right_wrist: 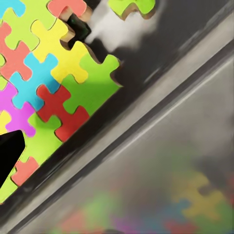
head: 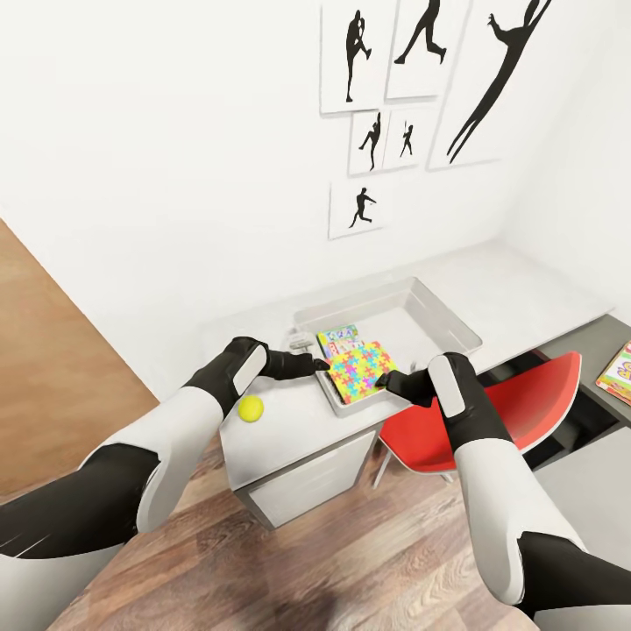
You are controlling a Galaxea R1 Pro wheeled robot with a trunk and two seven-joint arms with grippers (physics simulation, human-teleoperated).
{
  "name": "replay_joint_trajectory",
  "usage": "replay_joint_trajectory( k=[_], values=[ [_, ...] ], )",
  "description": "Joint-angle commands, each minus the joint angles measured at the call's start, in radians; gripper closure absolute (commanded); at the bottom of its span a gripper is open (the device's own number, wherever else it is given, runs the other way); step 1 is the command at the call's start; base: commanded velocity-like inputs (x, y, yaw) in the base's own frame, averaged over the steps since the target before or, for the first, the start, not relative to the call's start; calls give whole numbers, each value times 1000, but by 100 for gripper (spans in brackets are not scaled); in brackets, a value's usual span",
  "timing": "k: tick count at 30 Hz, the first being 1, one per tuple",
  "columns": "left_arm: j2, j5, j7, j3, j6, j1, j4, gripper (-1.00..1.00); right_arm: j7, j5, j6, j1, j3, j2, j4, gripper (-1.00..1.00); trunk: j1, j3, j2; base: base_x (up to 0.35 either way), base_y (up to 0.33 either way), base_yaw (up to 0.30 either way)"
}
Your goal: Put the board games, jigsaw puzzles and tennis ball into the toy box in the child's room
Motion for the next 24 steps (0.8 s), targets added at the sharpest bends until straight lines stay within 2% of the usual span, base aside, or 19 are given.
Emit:
replay_joint_trajectory(
  k=[1, 14, 21, 24],
  values=[
    [0, -2, -2, -1, 3, -1, 0, -100, -10, -11, 3, 0, -3, 1, -1, -100, 1, -2, -2, 0, 0, 0],
    [0, 0, -4, 4, 3, -1, -5, -100, -9, -11, 3, 0, -2, 1, -10, -100, 1, -2, -2, 0, 0, 0],
    [0, 0, -72, 8, 11, -1, -11, -100, -9, -13, 3, 1, -1, 1, -75, -100, 1, -2, -2, 0, 0, 0],
    [0, 1, -81, 7, 36, -1, -66, -100, -9, -13, 3, 1, 0, 0, -93, -100, 1, -2, -2, 0, 0, 0]
  ],
)
